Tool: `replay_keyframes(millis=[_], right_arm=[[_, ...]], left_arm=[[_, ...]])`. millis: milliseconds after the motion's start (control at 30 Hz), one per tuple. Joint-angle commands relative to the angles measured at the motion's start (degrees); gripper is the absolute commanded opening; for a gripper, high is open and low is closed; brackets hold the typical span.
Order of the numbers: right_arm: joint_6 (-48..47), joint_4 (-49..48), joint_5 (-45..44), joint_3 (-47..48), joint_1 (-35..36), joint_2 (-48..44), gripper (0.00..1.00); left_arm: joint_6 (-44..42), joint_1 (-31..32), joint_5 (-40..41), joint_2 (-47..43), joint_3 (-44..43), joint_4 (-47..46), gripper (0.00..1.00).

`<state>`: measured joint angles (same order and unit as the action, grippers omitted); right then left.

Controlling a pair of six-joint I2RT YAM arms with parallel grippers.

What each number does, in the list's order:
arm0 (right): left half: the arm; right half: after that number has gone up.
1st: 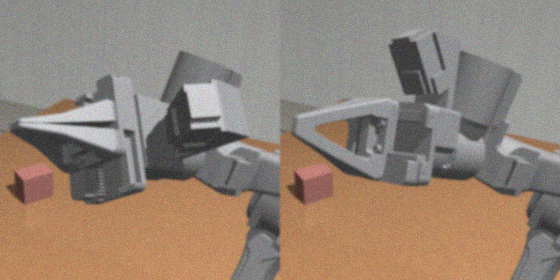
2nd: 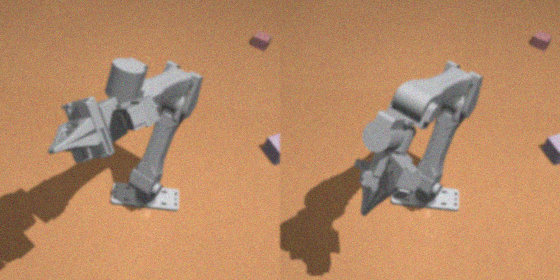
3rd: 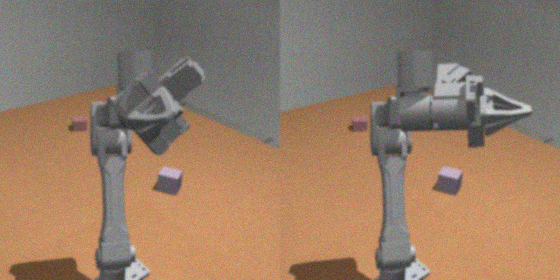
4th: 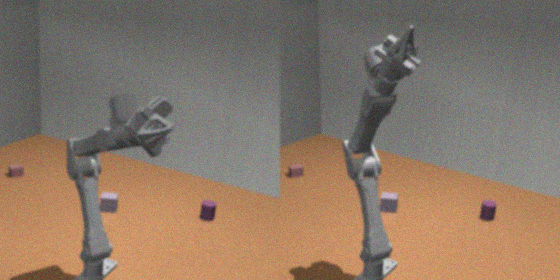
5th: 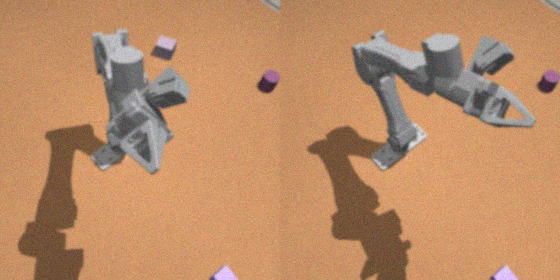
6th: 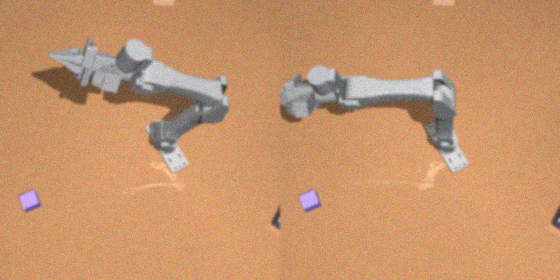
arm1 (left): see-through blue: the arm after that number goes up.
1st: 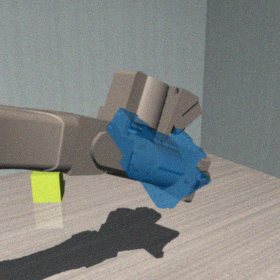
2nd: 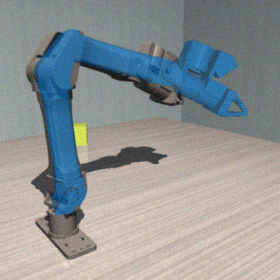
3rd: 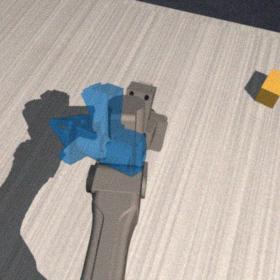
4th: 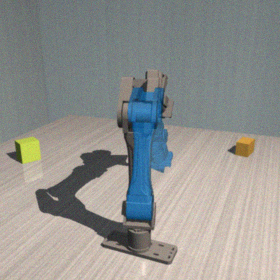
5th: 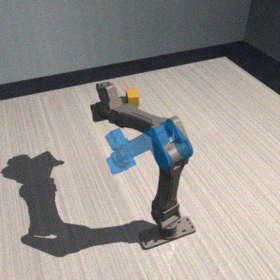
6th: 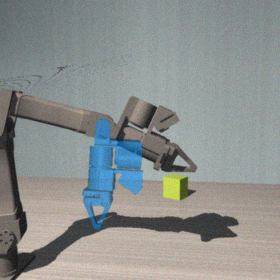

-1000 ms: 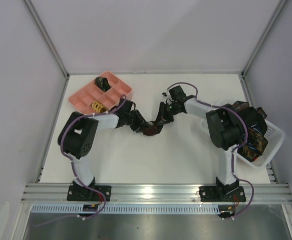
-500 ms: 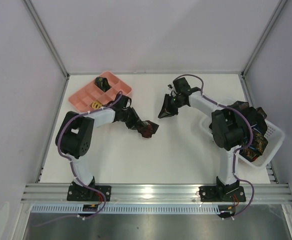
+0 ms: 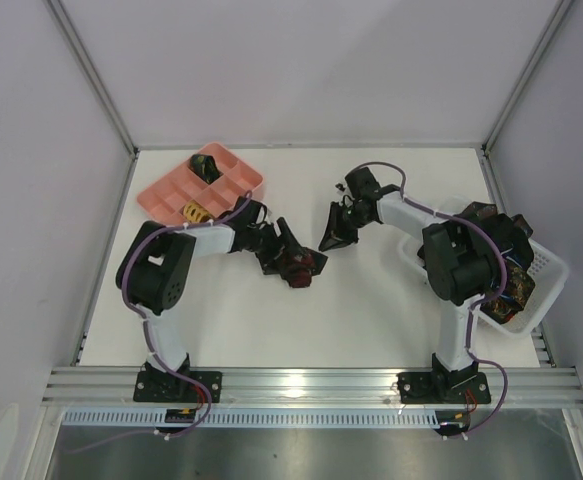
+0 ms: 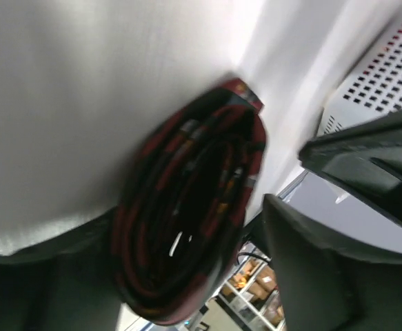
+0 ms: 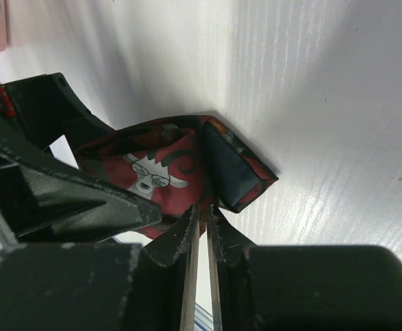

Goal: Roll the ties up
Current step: Place the rolled tie into the container

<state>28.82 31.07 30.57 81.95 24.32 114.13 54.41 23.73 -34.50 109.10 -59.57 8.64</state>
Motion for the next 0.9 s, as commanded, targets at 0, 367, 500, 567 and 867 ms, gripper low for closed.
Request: replay_keyframes(millis=[0,367,500,567,867], right_arm=[[-0.3,-1.1,-0.3,-0.7,0.6,-3.2,0.15],[2.6,1.3,-5.0,-0.6,1.0,-5.8,0.15],[7.8,0.7,-9.5,-4.7,1.5,-8.8,0.17],[10.8,-0.4,-13.1,-8.5,2.9,-10.9,0.15],[25.9,-4.2,-26.4,-20.0,11.5,-16.2,0.11]], left_arm=[[-1.9,0.7,4.4,-1.2,2.6,2.8,0.83],[-4.8,1.1,6.4,-10.6,7.2,10.5,1.00],[-7.3,2.4,8.0,-18.4,9.7,15.4,1.00],[-9.8,2.6,11.3,-22.1,10.1,18.8,1.00],[-25.9,1.2,21.2,-20.0,-12.2,30.2,0.68]])
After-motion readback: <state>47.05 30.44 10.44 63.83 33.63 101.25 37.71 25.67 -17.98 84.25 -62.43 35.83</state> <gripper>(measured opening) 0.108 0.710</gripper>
